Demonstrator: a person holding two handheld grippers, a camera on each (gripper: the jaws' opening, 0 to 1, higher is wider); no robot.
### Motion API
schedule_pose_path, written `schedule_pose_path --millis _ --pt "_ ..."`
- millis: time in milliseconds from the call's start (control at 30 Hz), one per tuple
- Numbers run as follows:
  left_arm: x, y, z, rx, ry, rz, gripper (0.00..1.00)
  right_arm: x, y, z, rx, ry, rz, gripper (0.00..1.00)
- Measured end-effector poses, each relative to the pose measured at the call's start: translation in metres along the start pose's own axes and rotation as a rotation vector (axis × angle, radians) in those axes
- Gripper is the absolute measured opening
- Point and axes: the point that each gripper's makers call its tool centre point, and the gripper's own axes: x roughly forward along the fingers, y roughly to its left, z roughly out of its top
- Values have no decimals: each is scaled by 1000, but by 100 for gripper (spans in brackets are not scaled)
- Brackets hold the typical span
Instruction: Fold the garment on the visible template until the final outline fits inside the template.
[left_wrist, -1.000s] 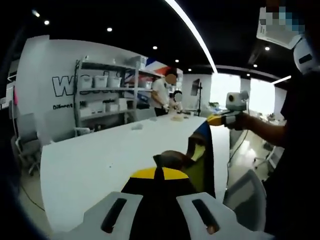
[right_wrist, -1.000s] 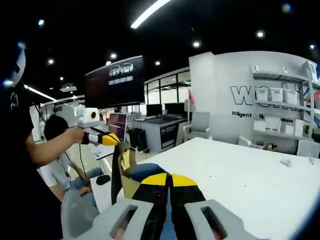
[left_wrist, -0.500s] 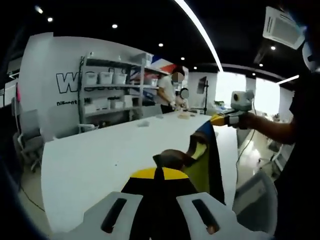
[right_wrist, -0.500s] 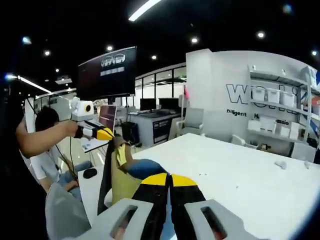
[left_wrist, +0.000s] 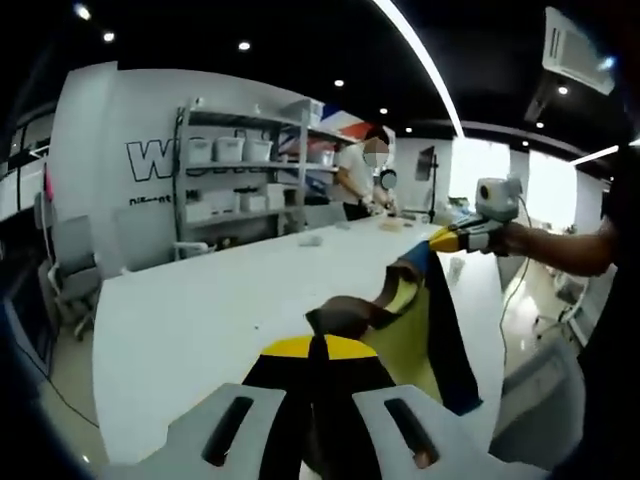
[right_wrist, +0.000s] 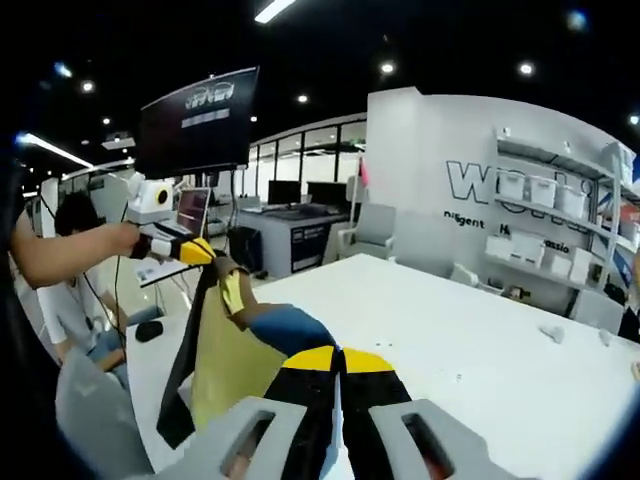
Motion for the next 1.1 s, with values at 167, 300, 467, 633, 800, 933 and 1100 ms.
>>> schedule_pose_path --millis 167,300,467,633,800,933,1100 --pt "18 19 -11 2 23 59 0 22 -13 -18 -41 39 -45 0" --pt "32 26 -27 6 60 80 0 35 -19 -35 -65 72 -76 0" --pt "47 32 -45 -25 79 100 0 50 -23 -56 -116 114 -103 0" --pt "61 44 -64 -52 102 128 0 65 -30 -76 -122 148 -123 0" --pt "70 50 -75 -68 121 149 0 80 -41 -91 -103 173 -147 0" --pt "80 58 -78 -50 129 164 0 94 -48 -102 -104 204 -157 0" --pt "97 80 -91 -43 155 183 0 110 -55 -113 -98 242 -164 0"
